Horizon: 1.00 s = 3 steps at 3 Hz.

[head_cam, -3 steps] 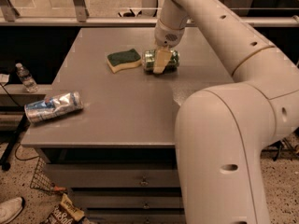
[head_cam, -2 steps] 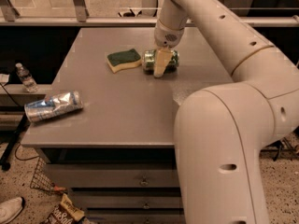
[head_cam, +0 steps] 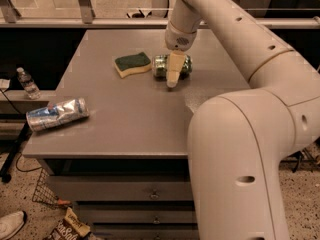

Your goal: Move green can near sponge

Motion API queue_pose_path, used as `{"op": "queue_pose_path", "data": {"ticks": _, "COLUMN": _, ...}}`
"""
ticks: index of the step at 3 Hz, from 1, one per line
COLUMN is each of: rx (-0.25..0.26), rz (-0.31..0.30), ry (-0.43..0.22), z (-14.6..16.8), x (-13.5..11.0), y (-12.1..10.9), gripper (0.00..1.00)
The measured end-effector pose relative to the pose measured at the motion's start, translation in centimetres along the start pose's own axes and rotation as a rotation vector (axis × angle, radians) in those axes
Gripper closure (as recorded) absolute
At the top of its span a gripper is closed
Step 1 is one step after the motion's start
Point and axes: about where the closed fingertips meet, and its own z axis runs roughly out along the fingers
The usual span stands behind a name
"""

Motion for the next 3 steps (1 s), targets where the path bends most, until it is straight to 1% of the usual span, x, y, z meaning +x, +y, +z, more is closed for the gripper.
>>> {"op": "queue_pose_path", "data": {"ticks": 1, "rx": 0.026, "rz": 0.018, "ry": -0.027, "z": -1.3, "x": 1.3, "y": 0.2, "gripper": 0.0}}
{"op": "queue_pose_path", "data": {"ticks": 2, "rx": 0.069, "rz": 0.078, "ry": -0.043, "z": -3.7, "x": 4.6, "y": 1.3, "gripper": 0.0}}
{"op": "queue_pose_path", "data": {"ticks": 3, "rx": 0.1, "rz": 0.157, "ry": -0.067, "z": -5.6, "x": 8.9, "y": 3.2, "gripper": 0.0}}
